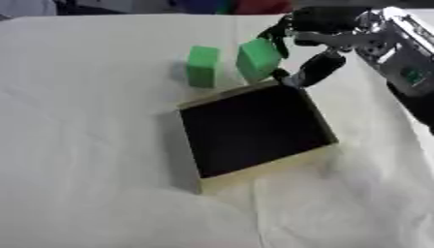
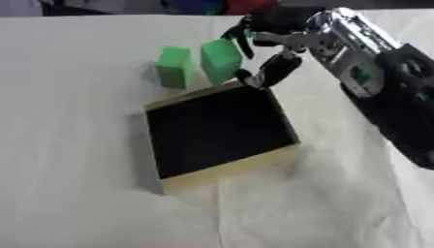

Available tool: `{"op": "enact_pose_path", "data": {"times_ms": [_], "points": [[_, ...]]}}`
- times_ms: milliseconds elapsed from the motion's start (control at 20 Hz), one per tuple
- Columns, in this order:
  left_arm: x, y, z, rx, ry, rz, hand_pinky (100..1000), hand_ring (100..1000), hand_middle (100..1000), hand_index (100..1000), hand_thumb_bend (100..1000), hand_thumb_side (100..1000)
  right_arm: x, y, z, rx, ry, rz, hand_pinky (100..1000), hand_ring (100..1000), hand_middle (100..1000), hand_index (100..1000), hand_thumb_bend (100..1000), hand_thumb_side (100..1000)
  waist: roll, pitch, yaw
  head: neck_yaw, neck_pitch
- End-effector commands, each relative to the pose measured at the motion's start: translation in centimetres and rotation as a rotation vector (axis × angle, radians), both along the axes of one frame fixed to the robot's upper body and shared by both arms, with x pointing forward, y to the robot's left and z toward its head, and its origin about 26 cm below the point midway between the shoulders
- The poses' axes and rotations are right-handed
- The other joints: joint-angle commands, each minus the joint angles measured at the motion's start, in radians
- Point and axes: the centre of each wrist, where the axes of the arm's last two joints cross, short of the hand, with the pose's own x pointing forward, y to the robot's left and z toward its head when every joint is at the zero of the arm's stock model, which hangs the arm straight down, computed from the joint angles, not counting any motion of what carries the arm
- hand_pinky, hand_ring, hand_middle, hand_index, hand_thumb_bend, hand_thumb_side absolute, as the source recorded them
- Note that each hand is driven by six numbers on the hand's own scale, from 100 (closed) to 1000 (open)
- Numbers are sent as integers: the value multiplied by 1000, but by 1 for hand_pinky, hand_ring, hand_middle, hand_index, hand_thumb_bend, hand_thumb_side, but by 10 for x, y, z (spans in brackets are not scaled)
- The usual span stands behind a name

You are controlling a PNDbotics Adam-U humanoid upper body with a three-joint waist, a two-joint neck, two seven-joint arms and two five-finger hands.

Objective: Pick up objects on the table and place them in the box.

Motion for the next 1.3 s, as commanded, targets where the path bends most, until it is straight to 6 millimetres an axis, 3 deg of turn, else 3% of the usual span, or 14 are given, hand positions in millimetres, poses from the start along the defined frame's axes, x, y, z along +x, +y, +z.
{"op": "enact_pose_path", "data": {"times_ms": [50, 800, 1000, 1300], "points": [[-3, 2, 10, 27, -26, 2, 796, 701, 718, 906, 309, 827, -16, 0, 13, 0, -24, 4, 809, 781, 453, 724, 100, 352, 3, -15, 3, 1, 8], [-3, 1, 10, 21, -28, -4, 794, 699, 716, 903, 310, 826, -74, 16, 6, -75, 96, -7, 805, 761, 462, 728, 100, 370, 7, -8, 7, -7, 1], [-3, 1, 10, 20, -28, -4, 793, 698, 716, 904, 310, 826, -79, 19, 4, -109, 97, -5, 803, 761, 477, 744, 100, 372, 7, -7, 7, -9, 1], [-3, 0, 10, 20, -27, -6, 793, 698, 716, 903, 310, 826, -77, 21, -3, -162, 88, -12, 805, 778, 577, 846, 104, 433, 7, -6, 7, -13, 3]]}}
